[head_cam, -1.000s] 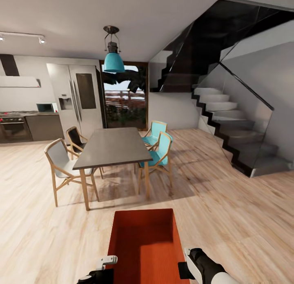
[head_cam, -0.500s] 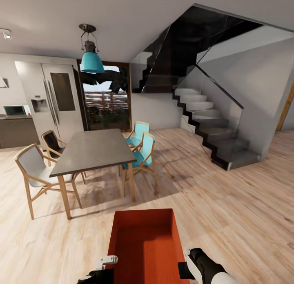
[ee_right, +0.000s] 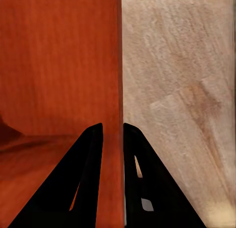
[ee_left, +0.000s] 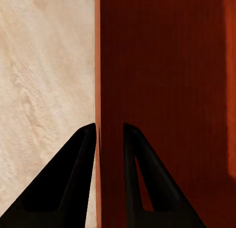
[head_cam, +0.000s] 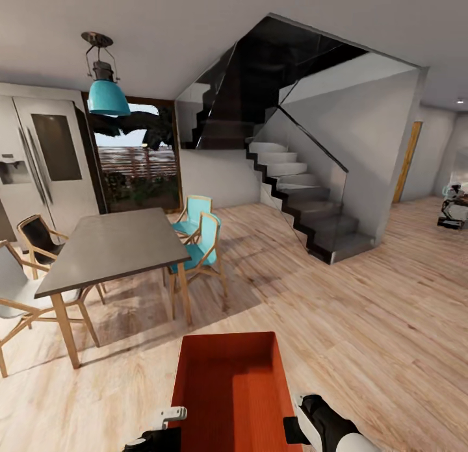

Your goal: Move the two storage containers from the living room to the garage. In the garage, place one container on the floor and stack the other container on top of it (either order is fine).

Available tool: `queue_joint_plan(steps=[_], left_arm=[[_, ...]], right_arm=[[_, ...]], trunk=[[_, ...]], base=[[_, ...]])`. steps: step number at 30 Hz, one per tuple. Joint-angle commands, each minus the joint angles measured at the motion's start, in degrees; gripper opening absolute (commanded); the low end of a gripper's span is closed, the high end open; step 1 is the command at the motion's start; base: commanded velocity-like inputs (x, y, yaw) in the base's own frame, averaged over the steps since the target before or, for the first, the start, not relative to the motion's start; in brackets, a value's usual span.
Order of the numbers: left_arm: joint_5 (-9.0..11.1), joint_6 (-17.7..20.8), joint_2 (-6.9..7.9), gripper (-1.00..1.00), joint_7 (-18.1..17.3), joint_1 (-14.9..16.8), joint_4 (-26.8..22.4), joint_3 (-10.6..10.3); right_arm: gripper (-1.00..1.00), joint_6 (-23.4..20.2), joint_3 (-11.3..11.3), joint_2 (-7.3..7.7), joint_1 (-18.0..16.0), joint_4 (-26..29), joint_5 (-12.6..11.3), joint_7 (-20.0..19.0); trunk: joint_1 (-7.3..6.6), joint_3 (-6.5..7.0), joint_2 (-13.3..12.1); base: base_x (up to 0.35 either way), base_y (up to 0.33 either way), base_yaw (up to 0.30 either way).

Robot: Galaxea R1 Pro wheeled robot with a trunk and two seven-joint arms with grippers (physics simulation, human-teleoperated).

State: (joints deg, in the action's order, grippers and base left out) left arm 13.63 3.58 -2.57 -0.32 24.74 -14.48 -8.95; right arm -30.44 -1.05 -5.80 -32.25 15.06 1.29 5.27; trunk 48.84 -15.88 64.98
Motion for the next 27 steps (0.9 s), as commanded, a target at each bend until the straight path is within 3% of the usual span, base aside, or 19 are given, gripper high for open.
queue_joint_plan(steps=[1, 27], left_arm=[[0.9, -0.7, 0.11, -1.00, 0.2, 0.0, -0.3, -1.1], [0.9, -0.7, 0.11, -1.00, 0.2, 0.0, -0.4, -1.1]], right_arm=[[-1.00, -0.9, 1.2, 0.88, 0.0, -0.1, -1.4, 0.2], [-1.00, -0.9, 1.2, 0.88, 0.0, -0.2, -1.4, 0.2]], trunk=[[0.00, -0.05, 0.0], [0.00, 0.50, 0.0]], base=[[0.000, 0.000, -0.285], [0.000, 0.000, -0.285]])
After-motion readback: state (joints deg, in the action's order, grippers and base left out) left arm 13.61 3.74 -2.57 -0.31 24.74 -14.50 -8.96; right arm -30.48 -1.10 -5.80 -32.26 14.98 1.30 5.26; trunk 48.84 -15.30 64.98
